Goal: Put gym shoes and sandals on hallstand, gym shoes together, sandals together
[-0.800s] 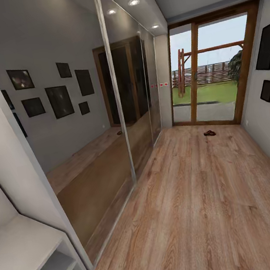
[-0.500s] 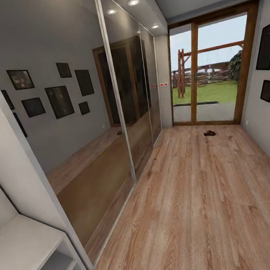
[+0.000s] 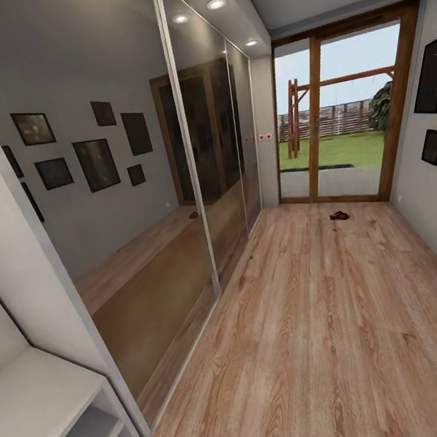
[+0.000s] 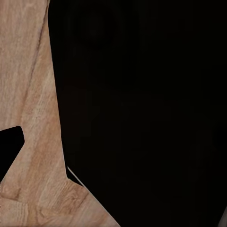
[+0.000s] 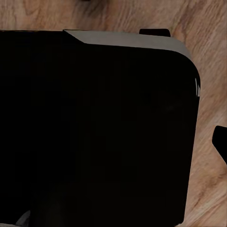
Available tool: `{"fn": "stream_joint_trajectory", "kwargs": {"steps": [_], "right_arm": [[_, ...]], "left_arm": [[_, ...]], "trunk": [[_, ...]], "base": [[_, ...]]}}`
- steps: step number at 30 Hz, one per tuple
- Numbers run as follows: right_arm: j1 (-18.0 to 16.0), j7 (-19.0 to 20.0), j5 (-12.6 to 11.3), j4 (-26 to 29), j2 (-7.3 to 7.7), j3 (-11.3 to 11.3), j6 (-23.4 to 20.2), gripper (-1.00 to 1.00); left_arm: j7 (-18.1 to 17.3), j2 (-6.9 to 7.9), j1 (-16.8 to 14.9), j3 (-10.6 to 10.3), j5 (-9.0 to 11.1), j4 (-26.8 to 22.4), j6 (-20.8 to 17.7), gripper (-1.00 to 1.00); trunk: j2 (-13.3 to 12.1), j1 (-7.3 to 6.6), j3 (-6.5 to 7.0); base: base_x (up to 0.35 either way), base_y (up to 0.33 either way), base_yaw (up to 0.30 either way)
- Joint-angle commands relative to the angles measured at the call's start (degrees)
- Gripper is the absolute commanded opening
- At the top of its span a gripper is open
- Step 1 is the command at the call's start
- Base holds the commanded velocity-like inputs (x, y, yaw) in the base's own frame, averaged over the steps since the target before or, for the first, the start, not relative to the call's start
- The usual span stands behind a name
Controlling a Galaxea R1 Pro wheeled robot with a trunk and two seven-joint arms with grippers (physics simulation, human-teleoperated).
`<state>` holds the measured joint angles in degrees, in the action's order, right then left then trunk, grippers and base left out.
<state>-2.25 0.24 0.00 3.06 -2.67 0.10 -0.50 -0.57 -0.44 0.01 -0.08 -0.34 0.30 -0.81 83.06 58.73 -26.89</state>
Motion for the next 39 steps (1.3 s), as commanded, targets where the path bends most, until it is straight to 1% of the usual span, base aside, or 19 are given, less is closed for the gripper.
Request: {"fn": "stream_joint_trajectory", "kwargs": {"steps": [1,4,8,10,13,16,19,20,23,27,28,29,30,31,32,33,34,37,39], "right_arm": [[0.0,0.0,0.0,0.0,0.00,0.0,0.0,1.00],[0.0,0.0,0.0,0.1,0.11,0.0,0.0,1.00],[0.0,0.0,0.0,0.2,0.25,0.0,0.3,1.00],[0.0,0.0,0.1,0.2,0.43,0.0,1.0,1.00],[-0.1,-0.1,0.0,0.6,1.36,-0.1,2.0,1.00],[-0.1,-0.1,0.0,1.6,2.33,-0.2,2.9,1.00],[-0.1,-0.1,-0.1,2.5,3.29,-0.4,3.9,1.00],[-0.1,-0.1,-0.1,12.7,7.42,-0.5,12.6,1.00],[-0.1,-0.1,-0.1,16.5,8.49,-0.5,12.7,1.00],[-0.2,-0.1,0.0,19.4,9.47,-0.5,13.1,1.00],[-0.2,-0.1,0.0,20.9,10.10,-0.5,13.3,1.00],[-0.3,-0.1,0.0,21.8,10.39,-0.5,13.4,1.00],[-0.3,-0.1,0.0,23.7,10.80,-0.5,13.7,1.00],[-0.4,-0.1,0.0,26.7,11.16,-0.5,13.9,1.00],[-0.5,-0.1,-0.1,28.5,11.30,-0.5,13.9,1.00],[-0.5,-0.1,-0.1,29.2,11.35,-0.5,13.9,1.00],[-0.6,-0.1,-0.1,30.2,11.40,-0.5,13.9,1.00],[-0.6,0.0,-0.2,31.0,11.21,-0.5,13.9,1.00],[-0.6,0.0,-0.3,31.2,10.98,-0.4,13.9,1.00]], "left_arm": [[-0.1,0.02,0.0,0.0,-0.1,0.0,-0.1,1.00],[-0.1,0.01,-0.1,-0.1,-0.1,-0.1,-0.1,1.00],[-0.1,0.04,-0.2,-0.1,-0.1,-0.8,0.0,1.00],[-0.1,0.38,-0.2,-0.1,0.0,-1.5,0.5,1.00],[0.0,1.07,-0.3,0.0,0.1,-2.5,1.5,1.00],[0.0,1.34,-0.5,0.0,0.0,-3.4,2.5,1.00],[-0.1,2.31,-1.5,0.0,0.0,-4.4,3.4,1.00],[-0.1,3.00,-2.9,-0.1,0.0,-11.5,5.2,1.00],[-0.1,3.36,-4.3,-0.3,-0.3,-13.1,6.3,1.00],[-0.1,3.58,-5.7,-0.4,-0.5,-14.9,7.2,1.00],[-0.1,3.68,-6.3,-0.5,-0.6,-15.9,7.8,1.00],[-0.1,3.72,-6.7,-0.5,-0.6,-16.4,8.2,1.00],[-0.1,3.77,-7.2,-0.5,-0.6,-17.4,9.1,1.00],[-0.1,3.76,-7.8,-0.5,-0.6,-18.7,10.9,1.00],[0.0,3.70,-8.0,-0.4,-0.5,-19.4,12.3,1.00],[0.0,3.68,-8.1,-0.4,-0.5,-19.6,13.1,1.00],[0.0,3.62,-8.1,-0.4,-0.5,-20.0,14.7,1.00],[0.0,3.56,-8.2,-0.3,-0.3,-20.2,17.1,1.00],[0.0,3.56,-8.2,-0.1,-0.2,-20.1,18.0,1.00]], "trunk": [[0.0,0.00,-0.04],[0.0,0.00,-0.04],[0.0,0.00,-0.04],[0.0,0.00,-0.04],[0.0,0.00,-0.04],[0.0,0.00,-0.04],[0.0,0.00,-0.04],[0.0,0.00,-0.04],[0.0,0.00,-0.04],[0.0,0.00,-0.04],[0.0,0.00,-0.04],[0.0,0.00,-0.04],[0.0,0.00,-0.04],[0.0,0.00,-0.04],[0.0,0.00,-0.04],[0.0,0.00,-0.04],[0.0,0.00,-0.04],[0.0,0.00,-0.04],[0.0,0.00,-0.04]], "base": [[0.000,0.000,0.000],[-0.057,0.000,0.000],[-0.223,0.000,0.000],[-0.314,0.000,0.000],[-0.328,0.000,0.000],[-0.334,0.000,0.000],[-0.335,0.000,0.000],[-0.294,0.000,0.000],[-0.249,0.000,0.000],[-0.191,0.000,0.000],[-0.126,0.000,0.000],[-0.100,0.000,0.000],[-0.064,0.000,0.000],[-0.033,0.000,0.000],[-0.021,0.000,0.000],[-0.017,0.000,0.000],[-0.011,0.000,0.000],[-0.007,0.000,0.000],[-0.003,0.000,0.000]]}}
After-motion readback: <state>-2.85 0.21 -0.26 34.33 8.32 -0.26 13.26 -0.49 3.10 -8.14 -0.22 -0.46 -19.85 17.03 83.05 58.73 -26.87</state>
